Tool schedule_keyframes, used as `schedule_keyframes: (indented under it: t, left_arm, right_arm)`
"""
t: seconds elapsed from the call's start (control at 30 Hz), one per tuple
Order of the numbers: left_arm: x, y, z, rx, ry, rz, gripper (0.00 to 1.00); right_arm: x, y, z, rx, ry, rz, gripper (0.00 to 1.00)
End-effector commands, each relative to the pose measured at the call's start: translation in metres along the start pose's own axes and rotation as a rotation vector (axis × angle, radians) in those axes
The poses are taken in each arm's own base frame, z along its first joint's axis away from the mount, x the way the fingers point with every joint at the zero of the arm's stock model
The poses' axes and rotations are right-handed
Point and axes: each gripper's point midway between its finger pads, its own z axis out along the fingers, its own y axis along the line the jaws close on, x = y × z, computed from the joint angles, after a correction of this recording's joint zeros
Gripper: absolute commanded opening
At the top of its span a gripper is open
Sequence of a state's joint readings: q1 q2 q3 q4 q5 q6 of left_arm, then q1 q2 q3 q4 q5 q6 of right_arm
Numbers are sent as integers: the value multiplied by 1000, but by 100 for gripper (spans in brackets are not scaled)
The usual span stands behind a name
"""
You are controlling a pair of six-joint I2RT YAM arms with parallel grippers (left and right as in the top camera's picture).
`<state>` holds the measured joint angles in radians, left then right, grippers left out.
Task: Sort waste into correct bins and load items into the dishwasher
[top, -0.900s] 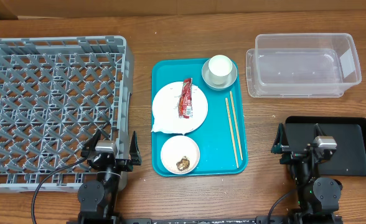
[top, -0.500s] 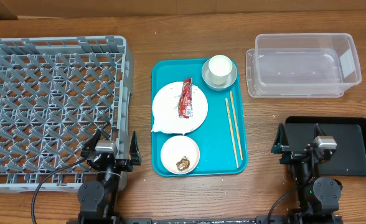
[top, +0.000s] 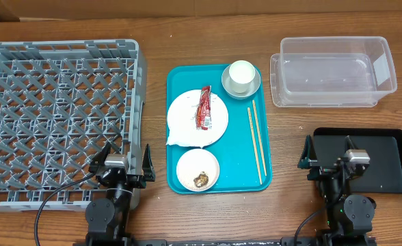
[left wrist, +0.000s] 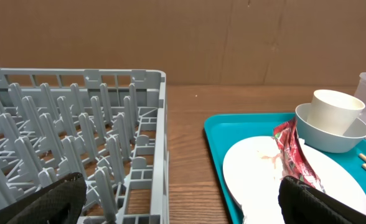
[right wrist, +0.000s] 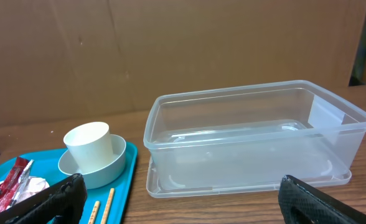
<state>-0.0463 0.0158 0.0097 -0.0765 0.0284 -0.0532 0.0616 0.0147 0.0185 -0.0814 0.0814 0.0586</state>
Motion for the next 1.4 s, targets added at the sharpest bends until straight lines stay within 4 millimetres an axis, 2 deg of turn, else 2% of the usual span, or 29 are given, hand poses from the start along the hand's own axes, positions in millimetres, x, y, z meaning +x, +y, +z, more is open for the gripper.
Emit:
schedule_keyframes:
  t: [0.0, 0.73, 0.77, 0.83, 0.93, 1.0, 1.1, 1.13, 1.17, 1.27, 1.37]
  left_arm:
    - [0, 0, 0, -3, -4, -14, 100]
    - [0, 0, 0, -4, -4, -13, 100]
    - [-4, -2, 0, 8, -24, -27, 100]
    - [-13, -18, -2, 104, -53, -109, 100]
    - [-22, -60, -12, 364, -29, -340, 100]
    - [-29, -79, -21, 492, 2, -472, 100]
    - [-47, -91, -30, 590, -6, -618, 100]
    - [-72, -94, -39, 642, -109, -584, 100]
    - [-86, -96, -46, 674, -177, -546, 100]
    - [-123, -96, -66, 717, -360, -459, 100]
    - [-149, -92, -77, 694, -445, -422, 100]
  right_arm:
    - [2, 2, 0, -13, -5, -4, 100]
    - [2, 2, 0, -13, -5, -4, 100]
    - [2, 2, 0, -13, -5, -4, 100]
    - [2, 2, 0, -13, -5, -3, 100]
    - [2, 2, 0, -13, -5, -3, 100]
    - [2, 2, 0, -13, -5, -3, 100]
    - [2, 2, 0, -13, -5, -4, 100]
    - [2, 2, 0, -13, -5, -4, 100]
    - [2, 2, 0, -13, -5, -4, 100]
    - [2, 2, 0, -13, -5, -4, 100]
    - [2, 2, 0, -13, -5, -3, 100]
